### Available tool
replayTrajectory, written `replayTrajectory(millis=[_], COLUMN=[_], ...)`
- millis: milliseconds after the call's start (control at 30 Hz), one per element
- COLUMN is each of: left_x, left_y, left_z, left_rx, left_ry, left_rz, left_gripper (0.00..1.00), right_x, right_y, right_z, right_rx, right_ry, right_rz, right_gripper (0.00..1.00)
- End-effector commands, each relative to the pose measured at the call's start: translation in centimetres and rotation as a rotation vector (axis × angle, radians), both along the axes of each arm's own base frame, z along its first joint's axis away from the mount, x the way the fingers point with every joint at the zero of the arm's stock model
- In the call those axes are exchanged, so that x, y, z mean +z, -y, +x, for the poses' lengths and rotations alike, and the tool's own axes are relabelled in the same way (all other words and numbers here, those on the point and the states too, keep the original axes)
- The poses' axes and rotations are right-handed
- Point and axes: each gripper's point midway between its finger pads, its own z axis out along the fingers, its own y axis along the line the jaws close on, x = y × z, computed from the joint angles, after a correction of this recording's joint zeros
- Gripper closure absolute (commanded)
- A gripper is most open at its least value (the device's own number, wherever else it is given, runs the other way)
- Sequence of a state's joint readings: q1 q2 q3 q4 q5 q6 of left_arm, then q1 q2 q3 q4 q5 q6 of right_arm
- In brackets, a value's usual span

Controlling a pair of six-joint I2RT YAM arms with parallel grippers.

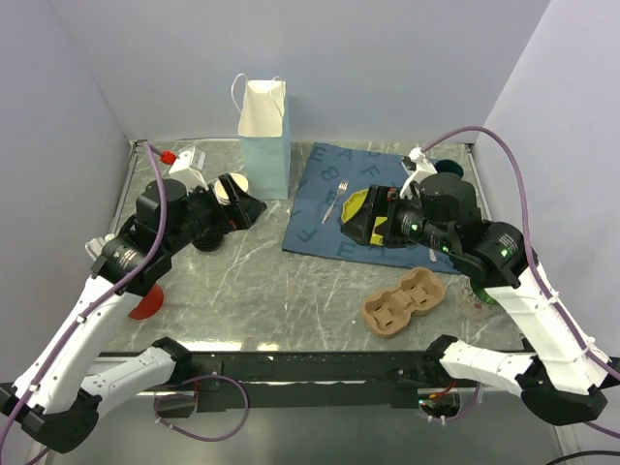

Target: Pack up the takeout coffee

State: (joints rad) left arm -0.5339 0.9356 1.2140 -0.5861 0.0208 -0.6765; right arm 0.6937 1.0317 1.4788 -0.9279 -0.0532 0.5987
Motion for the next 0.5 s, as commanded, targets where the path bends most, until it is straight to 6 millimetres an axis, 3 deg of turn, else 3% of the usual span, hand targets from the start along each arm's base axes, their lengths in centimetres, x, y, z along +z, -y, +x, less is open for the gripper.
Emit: replayTrajectory(millis=[0, 233, 300, 367, 400, 467], left_x=[0.9, 0.1, 0.8, -0.7, -0.4, -2.2], left_y=[-0.1, -2.1, -2.4, -3.2, -3.9, -5.0], left_z=[0.2, 2.0, 2.6, 3.8, 4.5, 6.5], left_rx=[0.014, 0.146, 0.157, 0.208, 0.253, 0.335], left_ry=[0.033, 0.001, 0.023, -0.020, -0.023, -0.073], left_rz=[-0.021, 0.073, 0.123, 0.211, 0.235, 0.313], left_gripper=[0.03, 0.03, 0.02, 0.01, 0.01, 0.03], right_x=[0.3, 0.5, 0.4, 0.6, 0.8, 1.1], right_y=[0.5, 0.9, 1.0, 0.8, 0.6, -0.6], right_z=[0.0, -0.1, -0.5, -1.0, -1.3, -2.7], right_rx=[-0.038, -0.054, -0.048, -0.006, 0.016, 0.154], right_ry=[-0.002, 0.001, -0.002, 0.001, 0.007, 0.037], right_rz=[0.024, 0.030, 0.024, 0.021, 0.028, 0.048], right_gripper=[0.00, 0.00, 0.00, 0.00, 0.00, 0.00])
